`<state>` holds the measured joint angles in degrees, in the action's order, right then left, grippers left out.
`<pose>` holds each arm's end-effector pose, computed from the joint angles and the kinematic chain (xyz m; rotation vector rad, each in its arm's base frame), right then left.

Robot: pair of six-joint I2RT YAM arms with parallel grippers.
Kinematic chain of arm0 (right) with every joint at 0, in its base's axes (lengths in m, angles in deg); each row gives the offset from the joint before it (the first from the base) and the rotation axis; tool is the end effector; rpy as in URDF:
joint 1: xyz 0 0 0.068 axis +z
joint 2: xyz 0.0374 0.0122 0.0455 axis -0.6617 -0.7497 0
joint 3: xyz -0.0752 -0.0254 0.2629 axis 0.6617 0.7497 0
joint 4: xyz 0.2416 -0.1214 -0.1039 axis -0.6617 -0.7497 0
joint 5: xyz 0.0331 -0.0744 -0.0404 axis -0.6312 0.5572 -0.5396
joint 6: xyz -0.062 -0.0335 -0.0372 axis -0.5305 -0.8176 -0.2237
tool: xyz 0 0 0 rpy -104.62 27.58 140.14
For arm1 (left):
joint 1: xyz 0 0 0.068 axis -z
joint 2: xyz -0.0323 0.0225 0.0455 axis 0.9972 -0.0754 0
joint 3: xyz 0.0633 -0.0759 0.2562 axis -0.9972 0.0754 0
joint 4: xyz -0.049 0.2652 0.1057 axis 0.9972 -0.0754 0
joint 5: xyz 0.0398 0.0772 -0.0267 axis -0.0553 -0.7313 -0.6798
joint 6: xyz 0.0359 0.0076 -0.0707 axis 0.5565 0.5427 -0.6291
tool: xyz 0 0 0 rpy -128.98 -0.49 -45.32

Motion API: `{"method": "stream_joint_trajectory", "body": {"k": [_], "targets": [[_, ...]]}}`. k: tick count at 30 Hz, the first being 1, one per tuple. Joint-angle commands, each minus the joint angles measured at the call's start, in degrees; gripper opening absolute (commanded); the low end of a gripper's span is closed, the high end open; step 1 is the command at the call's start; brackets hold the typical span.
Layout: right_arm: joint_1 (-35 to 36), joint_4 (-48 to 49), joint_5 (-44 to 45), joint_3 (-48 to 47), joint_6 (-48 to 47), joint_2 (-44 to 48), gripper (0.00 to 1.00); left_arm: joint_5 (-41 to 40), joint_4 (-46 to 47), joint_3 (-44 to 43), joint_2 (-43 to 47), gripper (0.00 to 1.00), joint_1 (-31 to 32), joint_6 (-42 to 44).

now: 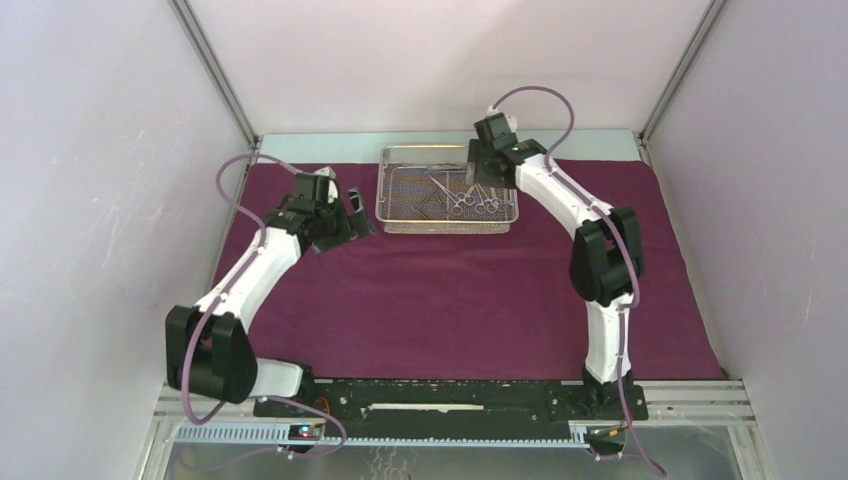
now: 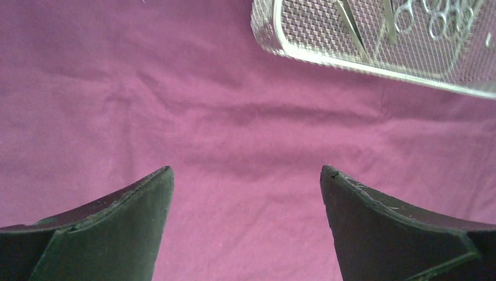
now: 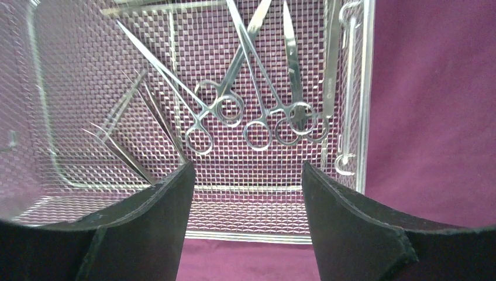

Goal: Open and lay out the surgical kit
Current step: Smooth out the surgical kit at the center of the board, then move the container from the surgical kit.

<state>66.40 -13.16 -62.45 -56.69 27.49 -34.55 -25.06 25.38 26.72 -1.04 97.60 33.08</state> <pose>0.4698 0.2029 0.2494 0.0397 2.3938 0.1311 0.3175 -0.0741 0.2348 -0.3118 2.4592 -0.4352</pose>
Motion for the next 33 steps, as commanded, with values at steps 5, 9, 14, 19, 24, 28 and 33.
{"method": "stream_joint_trajectory", "body": {"k": [5, 9, 14, 19, 24, 28, 33], "targets": [[-1.49, -4.52, 7.71, -3.50, -3.38, -2.04, 0.78, -9.38, 0.01, -25.32, -19.22, 0.99, -0.10, 4.82], [-4.93, -2.59, 6.06, 0.33, -4.48, 0.12, 0.81, -8.54, -1.12, -35.41, -29.59, 0.94, -0.17, 6.81], [-7.92, -1.36, 0.22, 1.18, -5.98, -1.34, 0.81, -6.53, -5.22, -47.46, -42.50, 0.84, 0.45, 8.39], [-7.96, -1.14, -2.57, -1.38, -7.07, -5.48, 0.76, -7.08, -7.77, -54.53, -49.08, 0.72, 0.47, 8.46], [-8.01, -1.70, -4.32, -4.33, -7.00, -10.01, 0.68, -6.37, -9.12, -58.31, -53.35, 0.62, 0.86, 8.60], [-8.06, -1.72, -4.84, -5.75, -6.73, -11.54, 0.58, -4.43, -9.54, -60.62, -56.27, 0.53, 0.95, 8.52], [-8.06, -3.44, -5.28, -9.52, -6.94, -12.95, 0.35, -3.80, -11.08, -63.37, -58.21, 0.31, 1.21, 8.67]]}}
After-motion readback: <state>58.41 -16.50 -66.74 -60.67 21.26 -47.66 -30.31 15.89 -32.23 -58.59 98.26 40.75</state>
